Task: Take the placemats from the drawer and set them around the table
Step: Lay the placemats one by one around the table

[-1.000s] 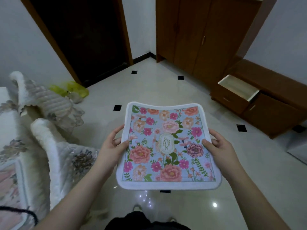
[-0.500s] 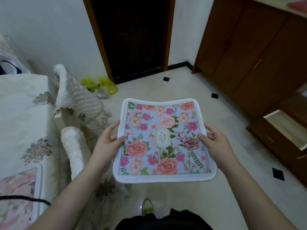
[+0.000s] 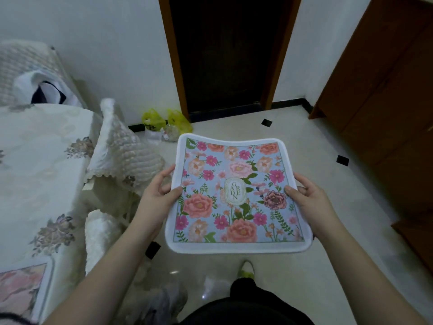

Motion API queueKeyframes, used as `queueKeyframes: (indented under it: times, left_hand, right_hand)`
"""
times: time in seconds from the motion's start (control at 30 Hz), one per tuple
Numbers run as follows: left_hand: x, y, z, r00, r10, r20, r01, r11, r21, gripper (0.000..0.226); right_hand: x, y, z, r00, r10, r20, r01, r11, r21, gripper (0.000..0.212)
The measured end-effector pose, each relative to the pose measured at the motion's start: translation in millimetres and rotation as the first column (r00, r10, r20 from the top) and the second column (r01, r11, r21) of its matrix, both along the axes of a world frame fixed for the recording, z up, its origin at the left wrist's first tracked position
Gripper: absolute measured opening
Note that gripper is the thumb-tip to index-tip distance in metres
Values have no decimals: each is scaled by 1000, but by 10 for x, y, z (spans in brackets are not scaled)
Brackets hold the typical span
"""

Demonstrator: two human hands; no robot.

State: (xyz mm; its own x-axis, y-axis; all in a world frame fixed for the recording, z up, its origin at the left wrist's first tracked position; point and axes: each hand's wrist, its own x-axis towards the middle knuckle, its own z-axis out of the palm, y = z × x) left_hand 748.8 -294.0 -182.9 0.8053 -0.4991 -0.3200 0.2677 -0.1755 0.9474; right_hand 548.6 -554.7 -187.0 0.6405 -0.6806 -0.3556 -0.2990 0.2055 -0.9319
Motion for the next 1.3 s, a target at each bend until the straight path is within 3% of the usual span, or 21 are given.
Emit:
queueKeyframes:
  times: [0.4, 0.77, 0.97, 1.3]
  left_hand:
    - [670, -1000, 240, 988, 155, -23, -155, 988, 27, 55]
    - [1789, -875, 34, 942, 328, -69, -331, 943, -25, 52]
    - [2573, -808, -14, 930, 357, -90, -363, 929, -74, 51]
    - [3660, -692, 33, 913, 406, -40, -407, 913, -25, 49]
  right_hand:
    - [1136, -1247, 69, 989, 150, 15, -149, 987, -65, 39]
    - [2650, -1347, 91, 954, 298, 29, -298, 955, -13, 38]
    - [3660, -1311, 129, 937, 348, 13, -348, 937, -18, 38]
    - [4879, -1240, 97, 916, 400, -3, -400, 916, 4, 41]
